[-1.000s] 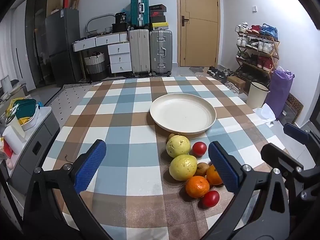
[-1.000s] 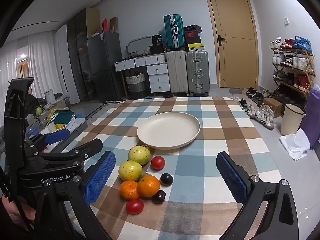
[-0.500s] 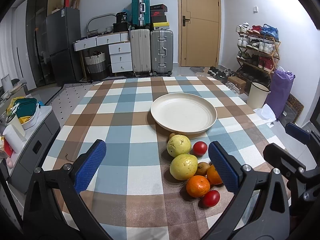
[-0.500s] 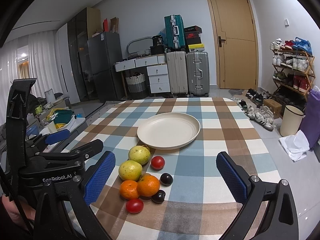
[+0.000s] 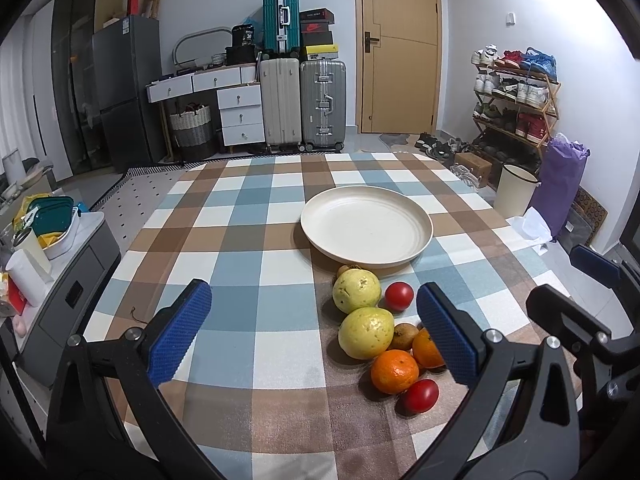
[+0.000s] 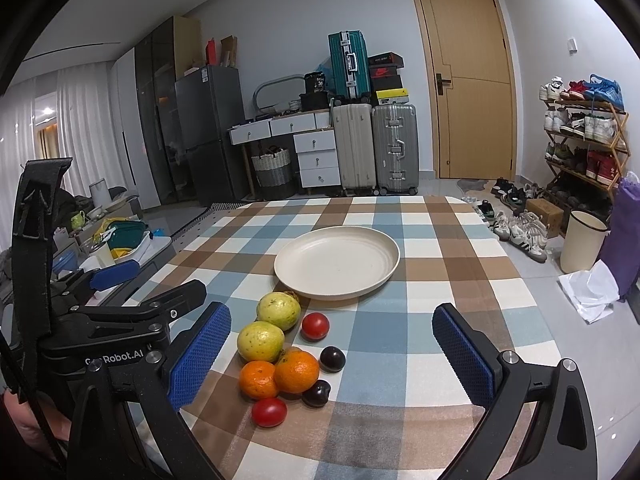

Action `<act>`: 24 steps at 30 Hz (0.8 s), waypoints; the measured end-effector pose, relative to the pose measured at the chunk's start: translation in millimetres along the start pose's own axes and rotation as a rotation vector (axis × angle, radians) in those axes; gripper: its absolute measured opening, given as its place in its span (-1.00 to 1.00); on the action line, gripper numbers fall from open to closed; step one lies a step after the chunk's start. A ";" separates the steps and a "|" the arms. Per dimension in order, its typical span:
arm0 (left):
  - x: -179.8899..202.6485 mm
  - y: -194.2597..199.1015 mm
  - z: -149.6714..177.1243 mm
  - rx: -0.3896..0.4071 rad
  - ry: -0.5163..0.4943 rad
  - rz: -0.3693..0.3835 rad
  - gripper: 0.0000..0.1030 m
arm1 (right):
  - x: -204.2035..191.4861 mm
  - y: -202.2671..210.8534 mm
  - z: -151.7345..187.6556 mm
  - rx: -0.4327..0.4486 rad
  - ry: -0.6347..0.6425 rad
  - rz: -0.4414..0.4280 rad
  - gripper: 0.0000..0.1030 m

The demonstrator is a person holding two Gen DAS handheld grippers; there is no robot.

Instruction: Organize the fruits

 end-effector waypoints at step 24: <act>-1.4 0.7 0.3 0.000 -0.003 -0.001 0.99 | -0.8 1.0 -0.2 -0.002 -0.001 -0.003 1.00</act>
Point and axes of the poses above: each gripper's, at about its wrist camera, not at the fingertips, and y roughly against the way its jaws point, x to its right, z to its underside, the point moved 7 cm from there along -y, roughly the way its jaws point, and after that the axes turned 14 degrees about x, right-handed, at the moved point
